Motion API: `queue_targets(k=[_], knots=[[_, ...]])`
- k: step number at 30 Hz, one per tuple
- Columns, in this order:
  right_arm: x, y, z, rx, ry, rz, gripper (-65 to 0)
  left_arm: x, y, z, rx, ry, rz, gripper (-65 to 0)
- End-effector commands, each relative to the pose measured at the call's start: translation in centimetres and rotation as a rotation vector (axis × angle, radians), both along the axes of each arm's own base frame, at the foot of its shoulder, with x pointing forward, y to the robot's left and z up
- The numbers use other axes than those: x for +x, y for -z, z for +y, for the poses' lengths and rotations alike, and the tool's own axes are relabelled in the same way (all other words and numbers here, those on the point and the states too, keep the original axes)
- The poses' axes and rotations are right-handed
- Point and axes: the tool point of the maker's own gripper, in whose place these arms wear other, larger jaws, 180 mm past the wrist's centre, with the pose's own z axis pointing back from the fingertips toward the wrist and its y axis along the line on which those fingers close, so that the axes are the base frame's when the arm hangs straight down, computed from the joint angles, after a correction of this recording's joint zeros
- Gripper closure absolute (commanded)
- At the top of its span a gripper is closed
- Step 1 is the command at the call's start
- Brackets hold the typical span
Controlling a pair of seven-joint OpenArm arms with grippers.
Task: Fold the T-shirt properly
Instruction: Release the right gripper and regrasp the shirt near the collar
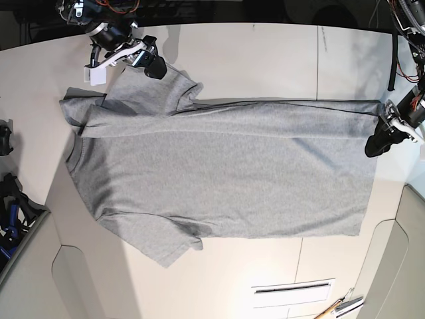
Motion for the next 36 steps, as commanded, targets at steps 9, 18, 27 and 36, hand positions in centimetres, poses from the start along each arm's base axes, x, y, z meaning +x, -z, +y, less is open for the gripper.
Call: queue_targets(k=[9, 18, 27, 36], knots=[[2.9, -2.9, 1.1, 0.035, -0.071, -0.177, 0.0, 0.8, -1.9, 0.7, 0.017, 0.000, -0.059, -25.8], [9.6, -7.5, 1.4, 0.044, -0.087, -0.387, 0.0, 0.8, -1.9, 0.7, 0.020, 0.000, -0.057, -25.8], [15.3, -11.8, 0.8, -0.020, -0.085, -0.553, 0.0, 0.8, -1.8, 0.7, 0.023, 0.001, -0.055, -25.8], [18.8, -14.8, 0.1, -0.112, -0.085, -0.653, 0.0, 0.8, -1.7, 0.7, 0.029, 0.001, -0.050, -25.8]])
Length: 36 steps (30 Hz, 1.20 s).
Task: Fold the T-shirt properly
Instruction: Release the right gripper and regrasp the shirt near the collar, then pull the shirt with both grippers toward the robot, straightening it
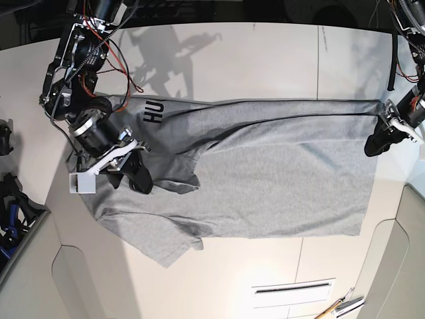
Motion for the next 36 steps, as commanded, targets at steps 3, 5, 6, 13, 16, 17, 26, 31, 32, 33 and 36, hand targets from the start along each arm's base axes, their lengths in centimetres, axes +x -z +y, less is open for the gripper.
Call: queue_targets(k=[3, 5, 6, 13, 16, 17, 26, 31, 32, 33, 36], knots=[[1.5, -2.9, -0.2, 0.016, 0.008, -0.098, 0.0, 0.8, -1.9, 0.7, 0.020, 0.001, -0.057, -25.8], [1.9, -3.5, -0.3, 0.009, 0.008, -0.115, -5.2, 0.8, -1.9, 0.7, 0.020, 0.001, -0.057, -25.8], [2.1, -3.8, -0.4, 0.004, 0.008, -0.123, -9.0, 0.8, -1.9, 0.7, 0.020, 0.001, -0.057, -25.8], [2.7, -3.4, -2.0, -0.100, 0.022, -0.117, -23.6, 0.8, -1.7, 0.7, 0.029, 0.002, -0.050, -25.8], [2.8, -3.0, -2.6, -0.134, 0.028, -0.107, -23.6, 0.8, -1.7, 0.7, 0.029, 0.002, -0.050, -25.8], [2.7, -2.8, -2.8, -0.149, 0.028, -0.101, -23.6, 0.8, -1.7, 0.7, 0.029, 0.002, -0.050, -25.8], [1.6, -0.2, -4.0, -0.244, -0.012, 0.027, 0.0, 0.5, -1.0, 0.3, 0.044, 0.026, -0.015, -8.1], [0.8, 0.8, -4.4, -0.251, -0.012, 0.062, 0.0, 0.4, 0.9, -2.0, 0.138, 0.131, 0.053, -5.5], [0.5, 1.1, -4.4, -0.254, -0.015, 0.069, 0.0, 0.4, 1.2, -2.7, 0.184, 0.163, 0.061, -2.9], [0.3, 1.3, -4.5, -0.257, -0.017, 0.075, 0.0, 0.5, 1.6, -3.2, 0.239, 0.199, 0.071, -0.6], [-0.7, 3.3, -5.3, -0.330, -0.004, 0.135, 0.0, 0.8, 2.5, -4.2, 0.409, 0.280, 0.079, 0.0]])
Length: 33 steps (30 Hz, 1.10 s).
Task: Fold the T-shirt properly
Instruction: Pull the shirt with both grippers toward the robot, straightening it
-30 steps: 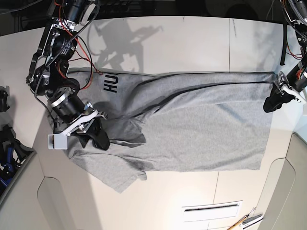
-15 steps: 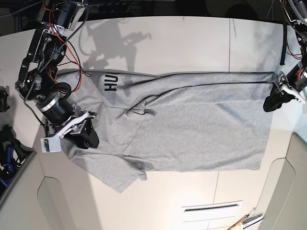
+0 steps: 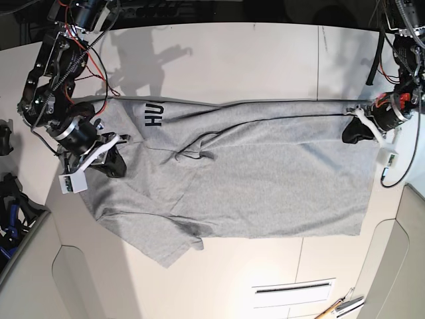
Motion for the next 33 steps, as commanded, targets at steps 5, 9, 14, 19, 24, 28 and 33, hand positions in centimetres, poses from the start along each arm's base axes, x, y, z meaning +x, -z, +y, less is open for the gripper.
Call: queue_targets(k=[5, 9, 14, 19, 24, 28, 33], knots=[[-1.1, 0.9, -2.6, -0.117, 0.046, -0.035, 0.0, 2.0, -2.7, 0.6, 0.159, 0.062, -0.121, 0.0], [-1.7, 1.9, -5.6, -0.261, 0.077, -0.015, 0.0, 2.5, -3.8, 1.6, 0.284, 0.058, -0.140, 0.0], [-1.8, 2.1, -8.3, -0.370, 0.122, 0.014, 0.0, 1.8, -3.1, 3.1, 0.355, 0.018, -0.096, 0.0], [-1.9, 2.2, -7.9, -0.339, 0.119, 0.022, 0.0, 0.1, -1.7, 3.7, 0.374, 0.005, -0.046, 0.0], [-2.2, 2.5, -8.2, -0.362, 0.119, 0.041, 0.0, -0.6, -1.2, 5.4, 0.442, -0.067, -0.049, 0.0], [-2.7, 3.7, -8.3, -0.359, 0.116, 0.085, 0.0, -1.0, -0.6, 5.8, 0.439, -0.089, -0.030, 0.0], [-3.7, 6.7, -8.4, -0.331, 0.112, 0.172, 0.0, -2.4, 1.7, 6.9, 0.424, -0.117, 0.046, 0.0]])
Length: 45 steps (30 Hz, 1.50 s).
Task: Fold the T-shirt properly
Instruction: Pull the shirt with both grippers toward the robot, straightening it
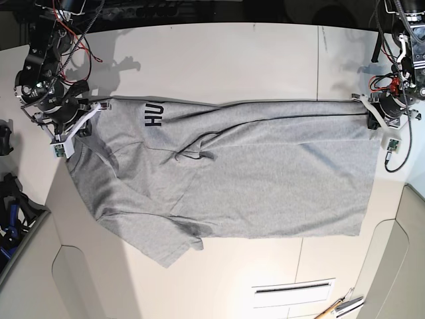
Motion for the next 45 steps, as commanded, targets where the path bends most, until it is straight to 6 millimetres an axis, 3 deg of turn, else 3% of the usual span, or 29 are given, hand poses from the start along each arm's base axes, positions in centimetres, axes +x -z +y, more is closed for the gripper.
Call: queue_targets(k=[1, 4, 7, 12, 16, 27, 36, 45], knots=[[0.5, -0.3, -0.5, -0.007, 0.002, -0.020, 0.0, 0.0, -0.2, 1.0, 0.020, -0.012, 0.008, 0.0], [-0.5, 1.8, -0.6, 0.005, 0.010, 0.046, 0.0, -0.9, 1.1, 1.6, 0.011, -0.036, 0.047, 0.0], [-1.0, 2.5, -0.6, 0.014, 0.012, 0.071, 0.0, -1.5, 1.8, 2.0, 0.007, -0.050, 0.071, 0.0], [-2.1, 1.9, -0.4, 0.049, 0.003, 0.073, 0.0, -3.3, 2.8, 2.6, 0.021, -0.088, 0.115, 0.0], [-4.0, 1.2, -1.2, 0.003, -0.015, 0.075, 0.0, -5.5, 3.8, 2.7, 0.026, -0.098, 0.163, 0.0], [-8.0, -0.6, -1.3, -0.038, -0.068, 0.097, 0.0, -11.9, 6.2, 2.4, -0.007, -0.120, 0.298, 0.0], [-8.0, -1.2, -2.2, -0.075, -0.085, 0.091, 0.0, -15.4, 6.0, 2.4, -0.141, -0.211, 0.305, 0.0], [-6.4, -2.3, -1.4, -0.013, -0.090, 0.037, 0.0, -16.1, 5.4, 0.5, -0.344, -0.268, 0.282, 0.0]])
